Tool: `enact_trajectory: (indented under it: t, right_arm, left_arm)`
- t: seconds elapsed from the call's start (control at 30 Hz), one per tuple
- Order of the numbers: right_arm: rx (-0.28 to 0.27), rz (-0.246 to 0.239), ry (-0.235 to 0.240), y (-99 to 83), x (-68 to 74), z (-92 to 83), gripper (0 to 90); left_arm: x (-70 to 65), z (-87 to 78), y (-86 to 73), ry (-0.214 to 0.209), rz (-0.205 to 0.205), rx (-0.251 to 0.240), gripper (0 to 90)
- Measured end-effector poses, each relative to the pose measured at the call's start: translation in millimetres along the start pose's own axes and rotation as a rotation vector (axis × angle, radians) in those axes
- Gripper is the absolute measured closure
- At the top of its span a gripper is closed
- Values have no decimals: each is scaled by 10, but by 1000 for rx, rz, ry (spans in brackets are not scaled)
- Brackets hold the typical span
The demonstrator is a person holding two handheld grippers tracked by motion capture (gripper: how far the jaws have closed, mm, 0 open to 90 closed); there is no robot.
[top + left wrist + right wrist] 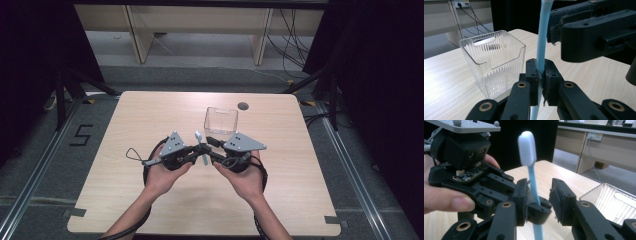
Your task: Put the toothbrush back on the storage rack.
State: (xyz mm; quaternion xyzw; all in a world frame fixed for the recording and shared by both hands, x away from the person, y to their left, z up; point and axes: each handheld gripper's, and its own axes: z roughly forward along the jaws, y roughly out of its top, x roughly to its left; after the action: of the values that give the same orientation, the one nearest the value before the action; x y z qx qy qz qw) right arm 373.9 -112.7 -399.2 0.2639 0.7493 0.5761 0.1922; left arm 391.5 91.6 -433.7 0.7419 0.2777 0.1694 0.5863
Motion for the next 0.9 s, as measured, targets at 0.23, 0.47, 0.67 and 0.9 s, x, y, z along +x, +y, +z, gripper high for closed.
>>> enact_trajectory:
  t: [0.23, 0.47, 0.67, 0.9]
  right_arm:
    - [-11, -9, -15, 24, 2, 52, 695]
    - [12, 20, -24, 16, 32, 102, 747]
    - [2, 32, -42, -2, 23, 80, 817]
    - [-5, 63, -57, -4, -5, 63, 845]
  left_arm:
    - [-38, 29, 7, 14, 35, 4, 834]
    - [-94, 67, 20, 32, 70, 11, 834]
    - [-123, 80, 29, 31, 87, 3, 834]
    - [-95, 67, -2, 13, 120, -27, 824]
